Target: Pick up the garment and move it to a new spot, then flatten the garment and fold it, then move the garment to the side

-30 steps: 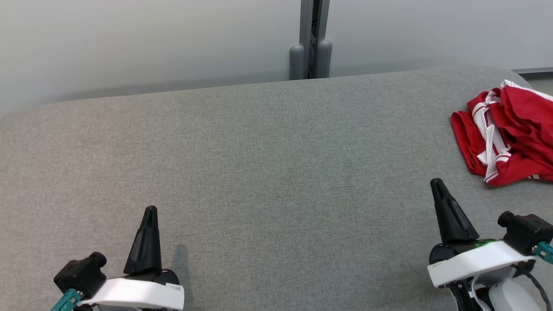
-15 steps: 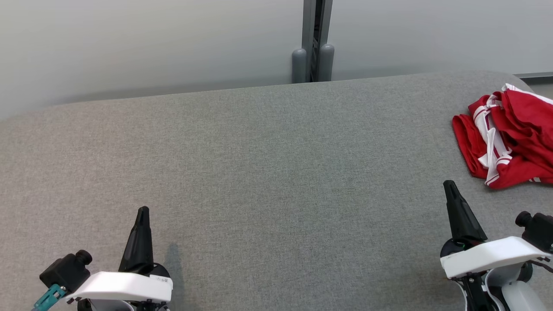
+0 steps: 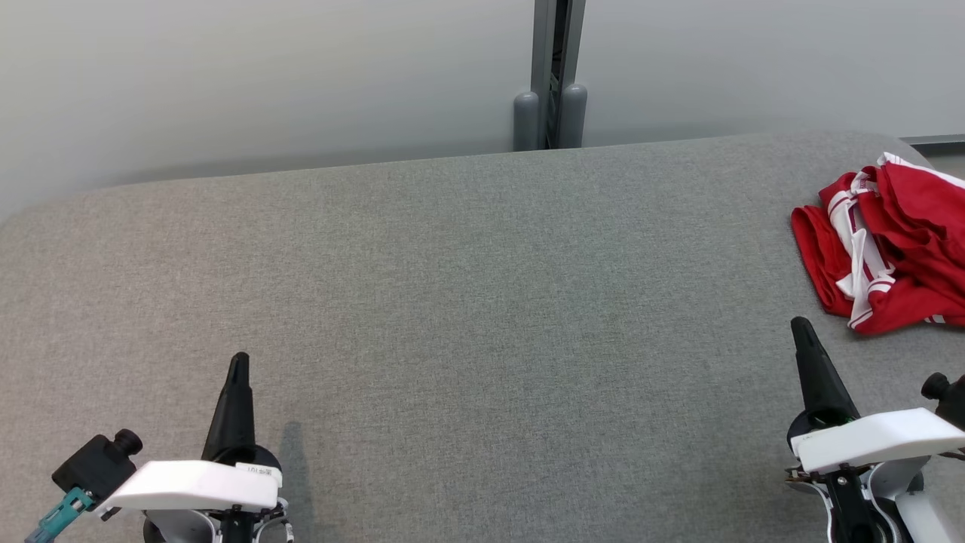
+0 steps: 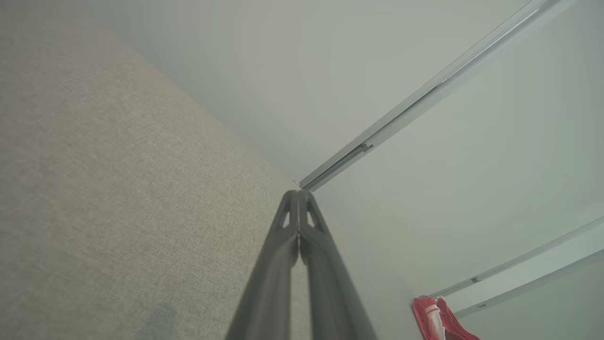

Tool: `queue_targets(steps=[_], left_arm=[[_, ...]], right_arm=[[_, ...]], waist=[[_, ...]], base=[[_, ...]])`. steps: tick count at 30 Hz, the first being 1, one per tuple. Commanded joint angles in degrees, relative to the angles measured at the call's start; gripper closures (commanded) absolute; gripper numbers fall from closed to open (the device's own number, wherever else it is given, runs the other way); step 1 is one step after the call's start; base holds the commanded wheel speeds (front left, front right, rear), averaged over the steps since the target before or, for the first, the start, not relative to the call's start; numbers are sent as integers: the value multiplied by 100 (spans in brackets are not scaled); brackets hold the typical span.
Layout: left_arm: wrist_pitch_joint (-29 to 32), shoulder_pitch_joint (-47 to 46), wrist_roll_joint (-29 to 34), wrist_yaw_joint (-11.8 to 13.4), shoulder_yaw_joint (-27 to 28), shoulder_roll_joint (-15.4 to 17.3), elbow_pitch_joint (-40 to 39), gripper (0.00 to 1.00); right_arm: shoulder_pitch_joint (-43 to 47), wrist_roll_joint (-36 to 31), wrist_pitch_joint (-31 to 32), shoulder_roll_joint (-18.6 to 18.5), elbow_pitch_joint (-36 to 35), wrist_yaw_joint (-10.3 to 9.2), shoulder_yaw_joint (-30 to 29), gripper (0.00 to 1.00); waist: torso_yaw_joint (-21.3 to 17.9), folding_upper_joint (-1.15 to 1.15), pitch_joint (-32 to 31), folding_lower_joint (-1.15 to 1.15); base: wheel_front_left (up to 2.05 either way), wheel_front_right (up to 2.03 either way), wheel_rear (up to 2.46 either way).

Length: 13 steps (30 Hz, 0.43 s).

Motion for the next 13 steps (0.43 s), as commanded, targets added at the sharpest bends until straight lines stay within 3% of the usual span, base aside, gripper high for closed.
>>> queue_targets(steps=[1, 13], left_arm=[[40, -170, -167, -52, 52, 58, -34, 100], [258, -291, -886, -118, 167, 72, 101, 100]], right_arm=[[-134, 165, 52, -23, -51, 0, -68, 100], [-138, 855, 273, 55, 40, 0, -284, 100]], waist=[[4, 0, -6, 0], [36, 0, -63, 0]], base=[[0, 0, 0], [0, 0, 0]])
